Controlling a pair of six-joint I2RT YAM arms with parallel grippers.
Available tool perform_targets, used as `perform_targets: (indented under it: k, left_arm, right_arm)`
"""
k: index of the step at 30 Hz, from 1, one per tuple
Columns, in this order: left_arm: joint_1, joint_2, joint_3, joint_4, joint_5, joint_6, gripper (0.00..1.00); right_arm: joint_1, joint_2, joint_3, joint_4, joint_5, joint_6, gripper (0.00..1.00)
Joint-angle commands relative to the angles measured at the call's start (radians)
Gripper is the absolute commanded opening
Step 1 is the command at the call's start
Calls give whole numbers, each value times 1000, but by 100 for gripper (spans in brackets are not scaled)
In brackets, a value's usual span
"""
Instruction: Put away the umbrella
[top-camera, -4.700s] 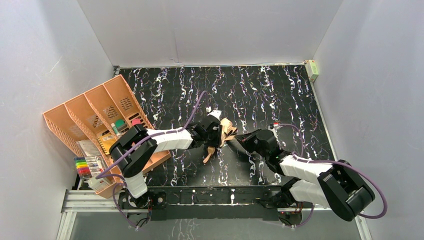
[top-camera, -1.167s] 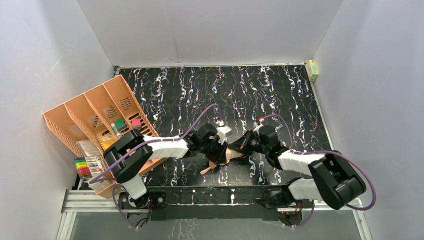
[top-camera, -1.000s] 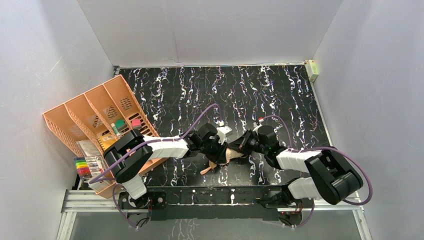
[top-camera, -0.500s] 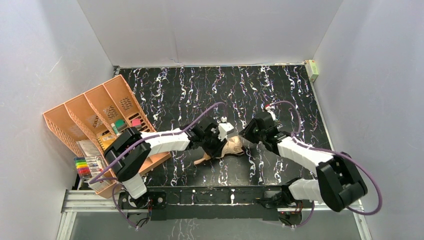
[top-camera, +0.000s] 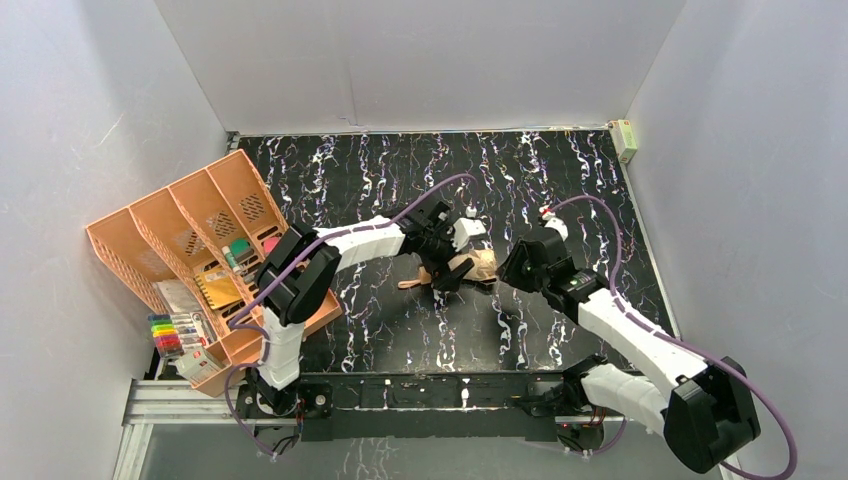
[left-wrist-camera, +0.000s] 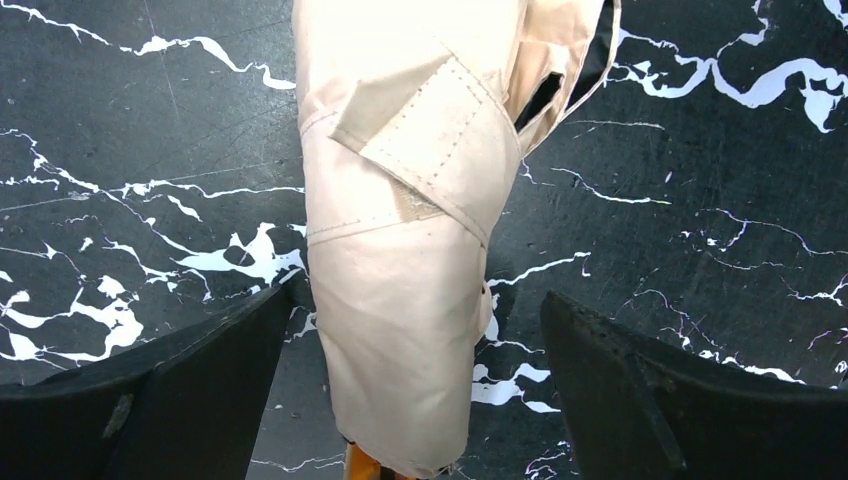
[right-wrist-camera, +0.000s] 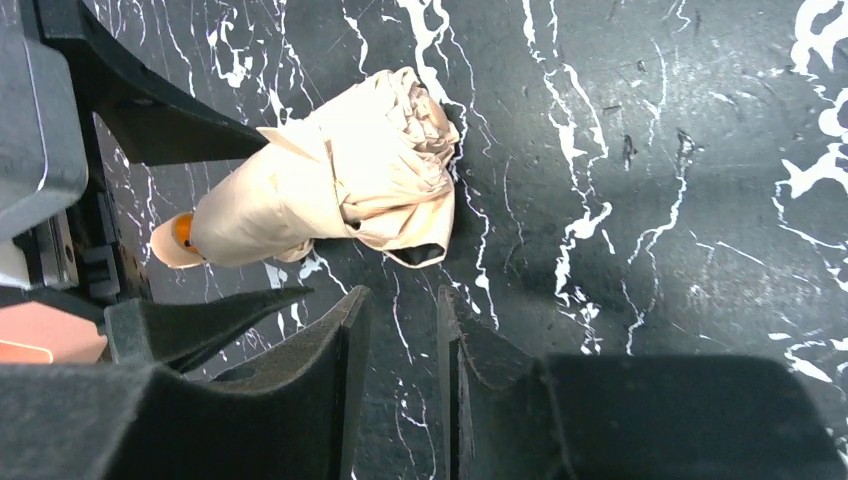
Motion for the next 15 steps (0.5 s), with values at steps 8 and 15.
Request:
perform_targets:
  k: [8, 15]
  left_arm:
    - [49, -232, -108, 59, -178, -82, 98]
    - [85, -564, -369, 231, -458, -334, 93]
  right_arm:
    - [-27, 74, 140, -125, 108, -159, 39]
    - [-109, 353, 325, -168, 85, -312, 40]
